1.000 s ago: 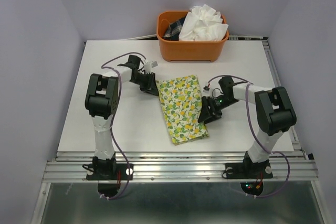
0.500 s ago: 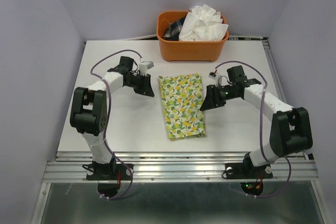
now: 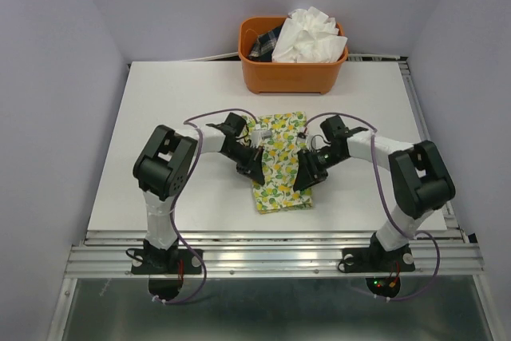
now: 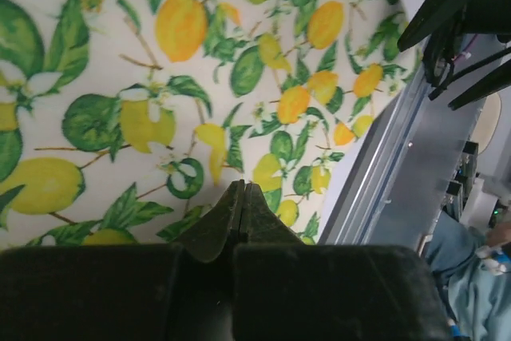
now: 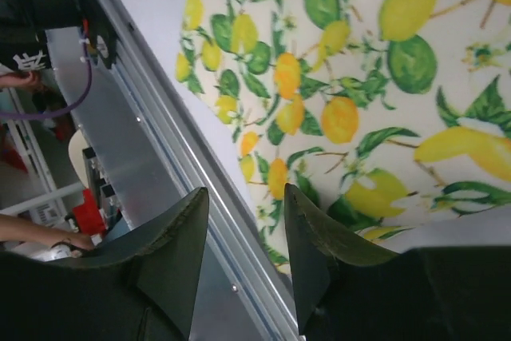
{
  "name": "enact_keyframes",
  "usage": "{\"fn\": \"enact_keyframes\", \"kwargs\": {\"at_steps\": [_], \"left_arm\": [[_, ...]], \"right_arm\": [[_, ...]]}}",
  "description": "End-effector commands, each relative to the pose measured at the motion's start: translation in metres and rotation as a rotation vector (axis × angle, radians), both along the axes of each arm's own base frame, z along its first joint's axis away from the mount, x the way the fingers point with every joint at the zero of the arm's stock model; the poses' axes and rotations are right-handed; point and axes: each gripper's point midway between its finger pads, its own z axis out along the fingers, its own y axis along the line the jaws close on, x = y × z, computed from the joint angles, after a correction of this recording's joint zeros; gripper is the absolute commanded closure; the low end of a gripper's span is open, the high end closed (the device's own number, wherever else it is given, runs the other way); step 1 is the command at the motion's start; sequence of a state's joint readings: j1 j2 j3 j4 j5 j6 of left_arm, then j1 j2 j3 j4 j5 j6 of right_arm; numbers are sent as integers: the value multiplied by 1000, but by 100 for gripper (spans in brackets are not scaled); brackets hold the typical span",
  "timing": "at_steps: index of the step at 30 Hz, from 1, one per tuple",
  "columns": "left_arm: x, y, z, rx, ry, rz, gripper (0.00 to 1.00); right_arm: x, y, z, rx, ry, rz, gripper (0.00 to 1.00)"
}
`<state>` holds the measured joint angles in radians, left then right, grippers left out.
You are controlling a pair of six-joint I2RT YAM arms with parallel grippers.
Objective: Fold and stack the skirts
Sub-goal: Fold the skirt
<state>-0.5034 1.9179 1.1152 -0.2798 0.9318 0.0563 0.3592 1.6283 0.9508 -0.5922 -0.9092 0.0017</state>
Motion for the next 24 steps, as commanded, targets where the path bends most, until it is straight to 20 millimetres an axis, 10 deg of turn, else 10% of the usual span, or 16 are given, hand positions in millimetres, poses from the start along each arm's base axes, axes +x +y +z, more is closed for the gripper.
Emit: {"fn": "enact_keyframes", "kwargs": {"at_steps": [1,9,14,18,23,24], "left_arm": [[17,1,-11,54,-5,33,100],[27,1,-28,107,31,19,100],[45,-7,21,13,-156,-31,99],[62,10,81,41,-520,5,63],[57,42,104,228,-994,-64,45],[38,45,83,279,-1061,-175,43]], "right_arm": [[-10,-8,-33,-78,143,12,52],[-13,-17,-80,-208,308,-2,58],[17,1,-33,-95,150,-8,51],[43,23,31,50,42,-46,45],[67,26,56,65,-114,-69,43],[72,26,54,60,-133,-73,43]]}}
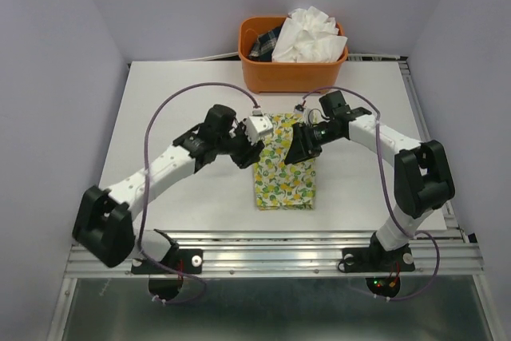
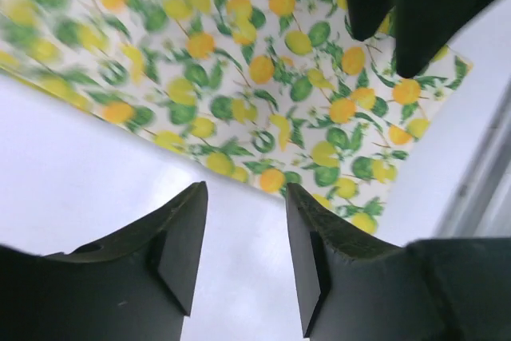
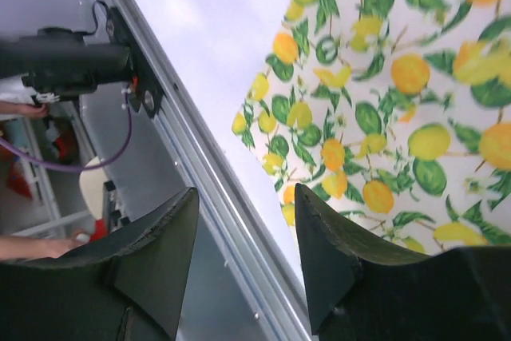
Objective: Fold and stack the skirts
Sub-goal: Fold the skirt
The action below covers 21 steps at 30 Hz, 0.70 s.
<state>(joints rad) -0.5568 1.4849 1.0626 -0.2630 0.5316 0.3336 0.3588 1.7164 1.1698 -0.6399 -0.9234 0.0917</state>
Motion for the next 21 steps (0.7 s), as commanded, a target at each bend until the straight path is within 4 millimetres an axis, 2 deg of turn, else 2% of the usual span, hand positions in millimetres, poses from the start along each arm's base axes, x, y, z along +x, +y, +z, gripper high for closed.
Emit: {"fn": "enact_keyframes", "kwargs": {"at_steps": [1,2,3,5,6,7,9,11,14,19,21], "left_arm": [[-3,28,1,256,-444,-70,38],[-6,29,1,275,-502,-88,37],[-22,32,-16,345,-538,-153,37],[-39,30,-25,381,-583,-220,36],[-50,36,-41,436,-585,-256,36],[-64,27,-46,467,-624,-322,36],[-80,26,-63,509,-643,-385,36],[-94,14,-74,529,-668,-441,35],[-106,-3,-84,535,-674,-471,35],[-111,-24,-99,538,-686,-499,35],[-108,-35,-96,530,-698,-492,35]], "right_arm": [[32,5,16,7,-156,-30,43],[36,5,12,-1,-167,-31,44],[43,4,3,-21,-193,-31,43],[49,2,-9,-49,-214,-32,45],[53,1,-15,-60,-225,-32,46],[56,0,-28,-80,-212,-29,47],[57,0,-41,-92,-197,-21,48],[56,-2,-59,-118,-159,-20,49],[51,-6,-81,-154,-120,-19,50],[44,-16,-103,-211,-100,-8,50],[39,-18,-112,-222,-72,-1,50]]}}
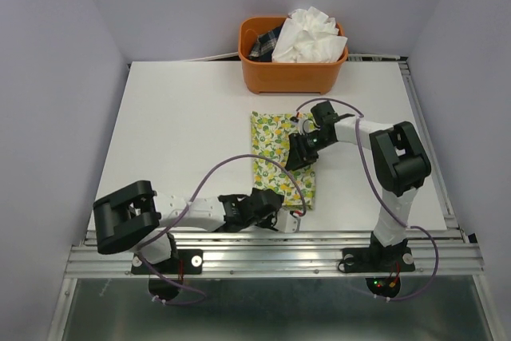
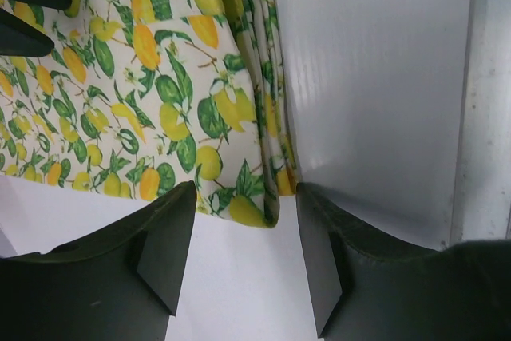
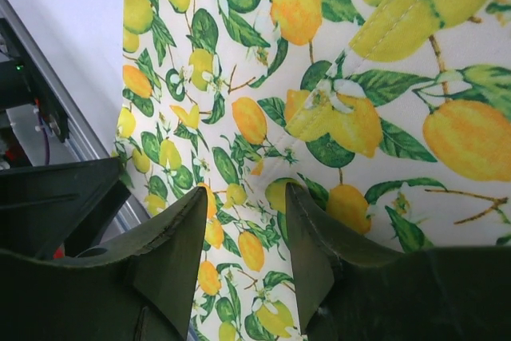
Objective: Fold and stack the skirts
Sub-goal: Fold the skirt
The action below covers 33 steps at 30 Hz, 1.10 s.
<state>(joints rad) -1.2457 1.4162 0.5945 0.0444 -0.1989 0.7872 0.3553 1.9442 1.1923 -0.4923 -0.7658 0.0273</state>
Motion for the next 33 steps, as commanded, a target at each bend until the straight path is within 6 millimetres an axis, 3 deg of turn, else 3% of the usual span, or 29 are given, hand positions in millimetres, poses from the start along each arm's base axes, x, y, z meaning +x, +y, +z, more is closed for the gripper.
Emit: {"fn": "enact_keyframes", "kwargs": {"at_steps": [1,7,13,16,17,19,23,26,28,31,33], "left_arm": [[11,-25,1,-30,-45,16,35],[23,-46,-10,-17,-57,65,41],[31,-54,-1,-69,-96,105,44],[28,-54,0,-69,-65,103,58],[24,-50,-2,-51,-43,95,71],[16,-54,-1,-64,6,80,87],[12,-51,-5,-38,42,89,100],[11,-53,-6,-26,59,81,100],[12,-54,-6,-24,78,83,100],[13,-55,-5,-28,97,86,100],[15,-58,-2,-45,113,96,100]], "right_arm": [[-4,-11,-31,-67,-5,22,51],[-13,-13,-41,-74,38,36,51],[-17,-15,-47,-80,49,44,51],[-20,-14,-46,-70,49,55,51],[-21,-14,-43,-62,44,57,51],[-23,-10,-36,-27,44,62,50],[-13,3,0,61,65,-15,48],[2,3,38,165,79,-102,47],[11,-7,55,218,87,-161,47],[11,-23,57,266,121,-205,48],[1,-31,42,257,164,-219,49]]}}
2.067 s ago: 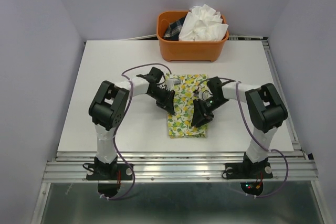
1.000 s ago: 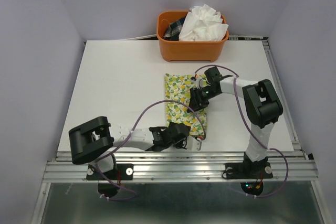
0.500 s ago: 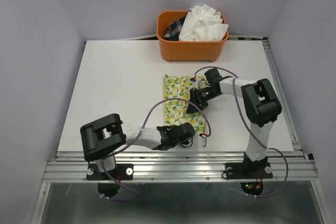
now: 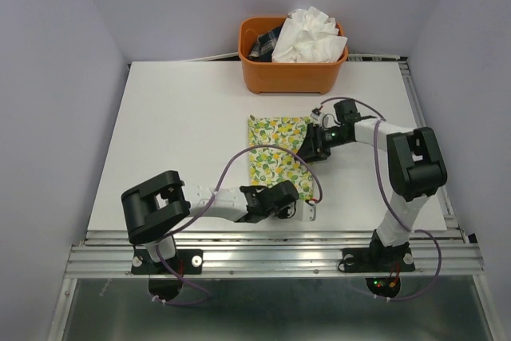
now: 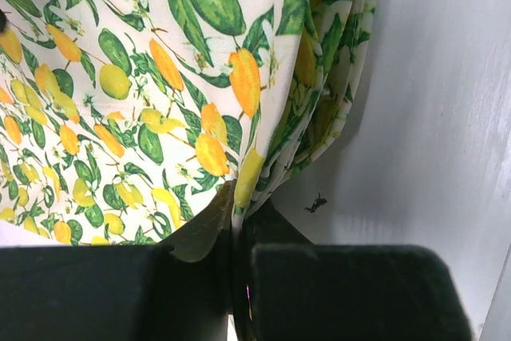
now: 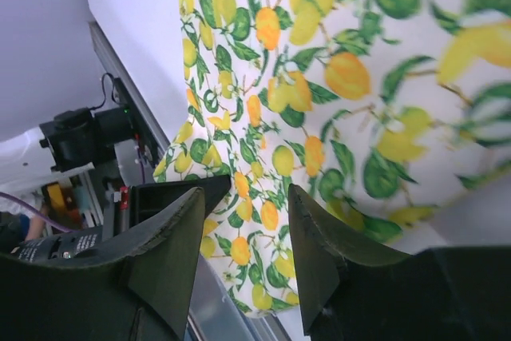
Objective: Fold and stack the skirts
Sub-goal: Fold the skirt
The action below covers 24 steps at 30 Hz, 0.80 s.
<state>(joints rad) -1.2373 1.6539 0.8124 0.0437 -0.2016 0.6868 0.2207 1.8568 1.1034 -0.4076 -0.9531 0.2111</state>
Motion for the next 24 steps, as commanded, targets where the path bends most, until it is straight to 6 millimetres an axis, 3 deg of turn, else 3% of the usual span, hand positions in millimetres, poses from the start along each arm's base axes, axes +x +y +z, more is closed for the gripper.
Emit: {"fn": "enact_keyframes", "kwargs": {"at_steps": [1,6,10,12,15,19,20,24], "left_arm": [[-3,-4,3,-13,71,13,100],[3,-2,13,-35,118,53,100],[4,-10,35,-90,155,56,100],[2,-10,45,-105,166,54,100],[-9,-12,57,-125,210,13,100],[-23,-14,67,-135,275,-38,100],[-27,-11,70,-132,286,-45,100],[-37,-7,77,-130,323,-70,100]], "right_arm": [[-7,-10,0,65,54,-39,49],[-50,-18,-59,20,264,-34,53],[-61,-29,-90,-77,299,-44,55],[-59,-31,-92,-95,278,-40,55],[-52,-29,-75,-71,226,-10,55],[-13,-19,-23,-17,56,-3,52],[7,-16,-1,-1,-30,-4,50],[55,-13,32,-20,-222,-20,43]]}}
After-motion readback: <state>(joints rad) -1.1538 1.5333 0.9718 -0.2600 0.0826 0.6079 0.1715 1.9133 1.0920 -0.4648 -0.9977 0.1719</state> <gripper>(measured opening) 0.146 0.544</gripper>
